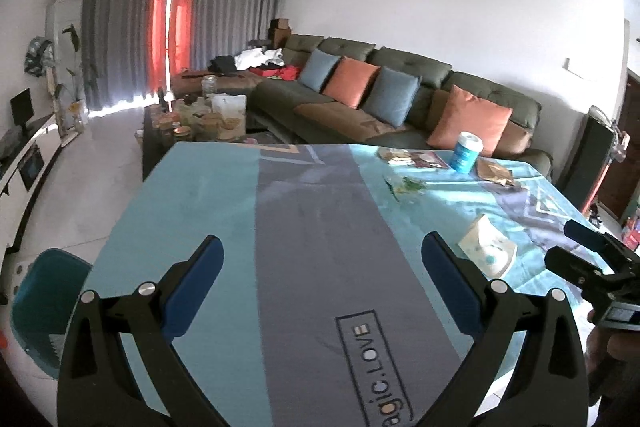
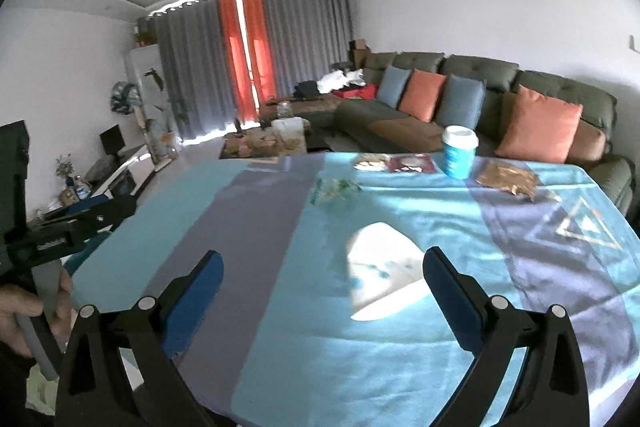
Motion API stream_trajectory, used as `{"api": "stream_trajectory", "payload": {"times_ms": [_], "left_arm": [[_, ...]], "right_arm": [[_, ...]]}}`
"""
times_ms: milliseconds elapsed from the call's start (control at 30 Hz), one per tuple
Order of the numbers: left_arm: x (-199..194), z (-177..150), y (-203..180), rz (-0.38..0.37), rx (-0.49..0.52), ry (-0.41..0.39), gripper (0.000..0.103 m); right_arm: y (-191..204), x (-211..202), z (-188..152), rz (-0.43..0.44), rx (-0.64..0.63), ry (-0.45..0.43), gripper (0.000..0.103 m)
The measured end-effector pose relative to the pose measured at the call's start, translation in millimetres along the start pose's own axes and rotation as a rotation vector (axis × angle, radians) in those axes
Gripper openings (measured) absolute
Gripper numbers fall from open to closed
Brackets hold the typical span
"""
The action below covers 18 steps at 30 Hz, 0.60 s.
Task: Collect trash
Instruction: 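Return both tools over the table toward the white paper cup, then grasp the white blue-dotted paper cup with the right gripper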
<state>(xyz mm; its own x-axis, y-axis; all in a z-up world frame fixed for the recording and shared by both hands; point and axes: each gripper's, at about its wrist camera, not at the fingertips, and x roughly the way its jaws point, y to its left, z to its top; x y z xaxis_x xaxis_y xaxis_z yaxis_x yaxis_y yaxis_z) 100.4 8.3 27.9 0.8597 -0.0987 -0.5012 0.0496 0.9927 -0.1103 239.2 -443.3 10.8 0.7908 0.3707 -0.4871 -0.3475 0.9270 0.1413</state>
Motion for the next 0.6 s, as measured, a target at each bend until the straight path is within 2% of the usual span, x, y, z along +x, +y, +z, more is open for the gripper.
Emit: {"api": "stream_trajectory", "payload": {"times_ms": [100,300,600], "left_arm": [[6,-3,-4,-0.026,0.007,0.011,0.098],[38,-5,-18,-0.089,0.04,0.081,0.098],[109,18,-38,-0.127,0.06,0.171,0.098]], "right_arm": [[-10,2,-5,-0.021,0.004,0.009,0.096],[-23,18,-6,-0.034,-0.004,0.048,0.096],[-47,67,-1,-0.013,-0.002,0.178,0.096]]}}
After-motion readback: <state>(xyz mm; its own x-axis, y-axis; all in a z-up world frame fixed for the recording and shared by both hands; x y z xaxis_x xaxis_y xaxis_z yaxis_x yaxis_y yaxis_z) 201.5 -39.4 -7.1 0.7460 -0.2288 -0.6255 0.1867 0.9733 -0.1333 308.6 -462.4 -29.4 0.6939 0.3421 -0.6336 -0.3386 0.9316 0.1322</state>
